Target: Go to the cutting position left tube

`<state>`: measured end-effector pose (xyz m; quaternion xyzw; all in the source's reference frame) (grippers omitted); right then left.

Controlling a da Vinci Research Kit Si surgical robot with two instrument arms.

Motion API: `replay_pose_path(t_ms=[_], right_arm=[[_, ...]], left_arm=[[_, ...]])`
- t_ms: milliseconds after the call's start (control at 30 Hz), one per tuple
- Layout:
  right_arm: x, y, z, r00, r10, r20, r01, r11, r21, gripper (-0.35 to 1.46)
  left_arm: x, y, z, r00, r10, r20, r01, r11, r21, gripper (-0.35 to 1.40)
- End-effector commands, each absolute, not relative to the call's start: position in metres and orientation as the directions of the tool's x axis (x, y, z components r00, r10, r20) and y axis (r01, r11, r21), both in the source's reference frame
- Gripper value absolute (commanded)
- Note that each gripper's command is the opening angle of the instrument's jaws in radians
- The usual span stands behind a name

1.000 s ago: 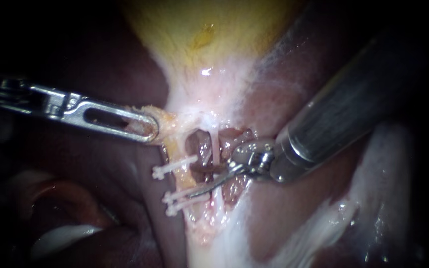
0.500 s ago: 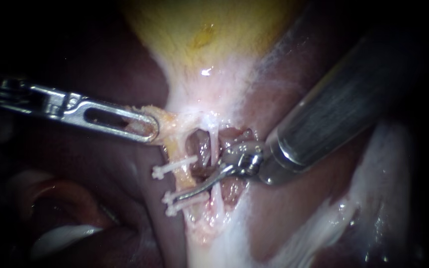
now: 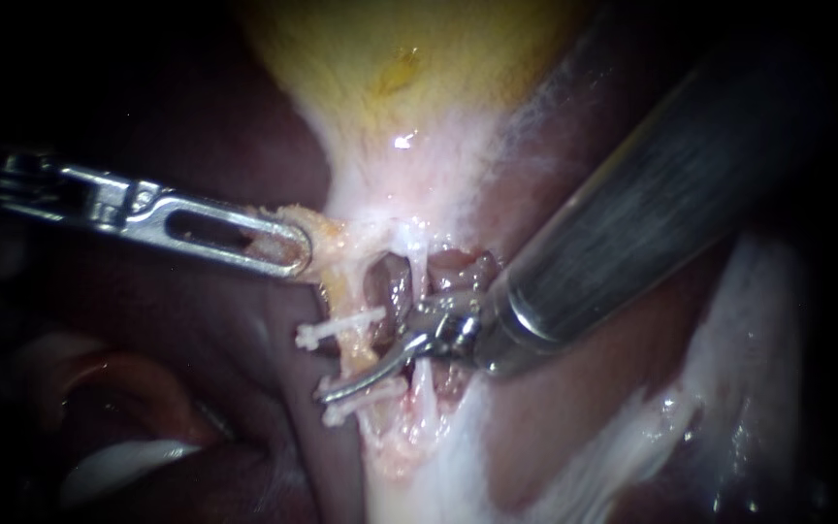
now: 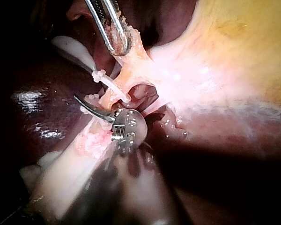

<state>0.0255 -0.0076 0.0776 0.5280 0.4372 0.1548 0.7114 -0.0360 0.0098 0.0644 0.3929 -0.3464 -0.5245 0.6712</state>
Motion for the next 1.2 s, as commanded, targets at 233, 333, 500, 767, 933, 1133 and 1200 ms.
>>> replay_pose_path(t_ms=[233,333,500,767,933,1133,1200], right_arm=[[0.0267,-0.0071,0.0779,0.528,0.713,-0.461,0.231,0.403,0.886,1.21],[0.0271,-0.0070,0.0781,0.523,0.716,-0.461,0.223,0.408,0.886,1.21],[0.0273,-0.0072,0.0782,0.522,0.717,-0.462,0.219,0.411,0.885,1.21],[0.0273,-0.0073,0.0783,0.520,0.718,-0.463,0.221,0.410,0.885,1.21],[0.0273,-0.0073,0.0783,0.518,0.719,-0.463,0.222,0.409,0.885,1.21],[0.0272,-0.0073,0.0783,0.518,0.719,-0.463,0.222,0.409,0.885,1.21],[0.0272,-0.0073,0.0783,0.518,0.719,-0.463,0.223,0.409,0.885,1.21]], left_arm=[[-0.0360,0.0098,0.0644,0.210,-0.976,0.053,0.432,0.141,0.891,-0.35],[-0.0360,0.0098,0.0644,0.209,-0.976,0.053,0.432,0.141,0.891,-0.35],[-0.0360,0.0098,0.0644,0.210,-0.976,0.053,0.432,0.141,0.891,-0.35],[-0.0360,0.0098,0.0645,0.210,-0.976,0.053,0.432,0.141,0.891,-0.35],[-0.0360,0.0099,0.0645,0.210,-0.976,0.053,0.432,0.141,0.891,-0.35],[-0.0360,0.0099,0.0645,0.210,-0.976,0.053,0.432,0.141,0.891,-0.35],[-0.0360,0.0099,0.0645,0.210,-0.976,0.053,0.432,0.141,0.891,-0.35]])
